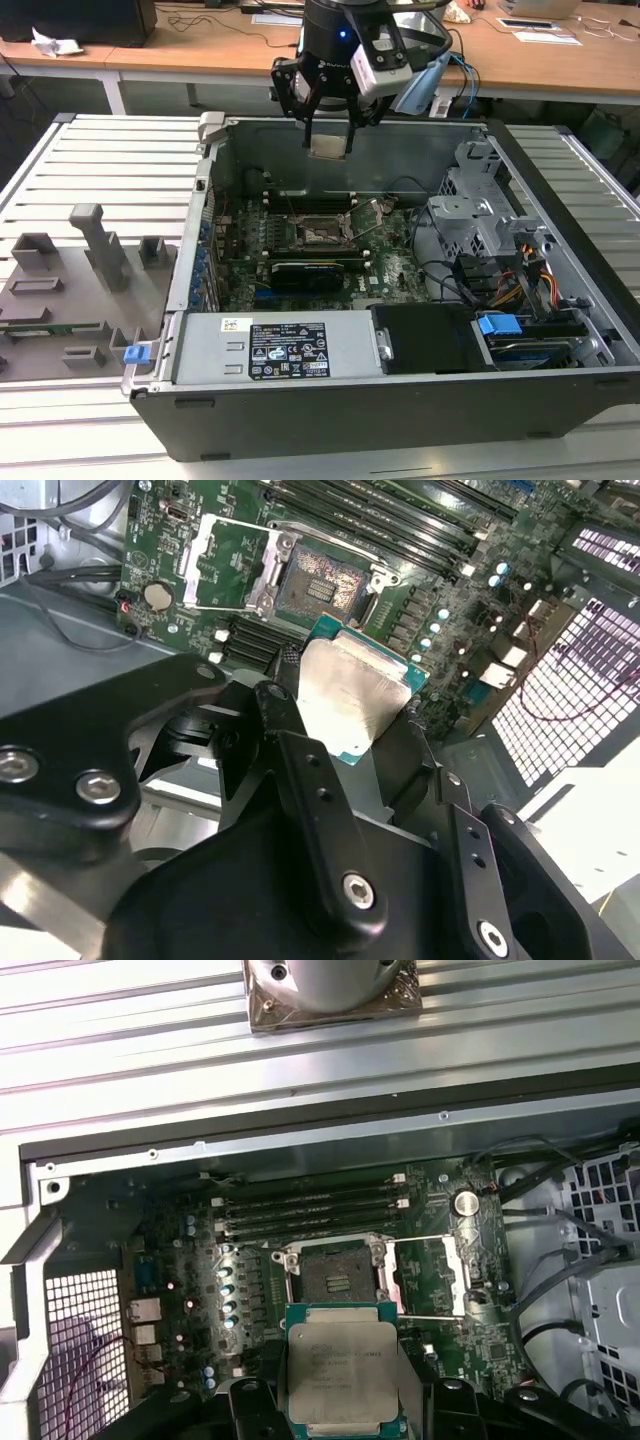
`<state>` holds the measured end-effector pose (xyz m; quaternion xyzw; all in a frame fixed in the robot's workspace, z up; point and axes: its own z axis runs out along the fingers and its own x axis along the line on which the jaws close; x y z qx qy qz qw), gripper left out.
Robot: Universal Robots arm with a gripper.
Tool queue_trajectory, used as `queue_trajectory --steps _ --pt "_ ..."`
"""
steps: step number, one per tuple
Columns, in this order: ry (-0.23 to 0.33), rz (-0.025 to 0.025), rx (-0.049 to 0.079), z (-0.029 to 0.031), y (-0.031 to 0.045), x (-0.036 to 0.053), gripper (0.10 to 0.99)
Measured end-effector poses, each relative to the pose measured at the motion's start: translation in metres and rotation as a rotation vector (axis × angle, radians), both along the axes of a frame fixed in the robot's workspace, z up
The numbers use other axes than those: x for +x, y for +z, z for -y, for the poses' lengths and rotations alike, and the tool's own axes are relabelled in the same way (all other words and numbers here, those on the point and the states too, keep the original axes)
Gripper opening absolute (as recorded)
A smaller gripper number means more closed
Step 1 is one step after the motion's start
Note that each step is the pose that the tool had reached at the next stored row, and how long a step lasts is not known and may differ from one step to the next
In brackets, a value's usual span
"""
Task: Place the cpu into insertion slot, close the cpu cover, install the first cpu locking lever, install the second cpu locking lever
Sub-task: 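Place the cpu into insertion slot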
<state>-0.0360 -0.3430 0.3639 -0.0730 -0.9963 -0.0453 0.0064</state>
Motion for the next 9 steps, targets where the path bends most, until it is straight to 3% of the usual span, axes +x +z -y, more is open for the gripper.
queue_trajectory --steps 9 --pt "-0.066 0.0000 -0.001 0.0000 -0.0007 0.0000 0.533"
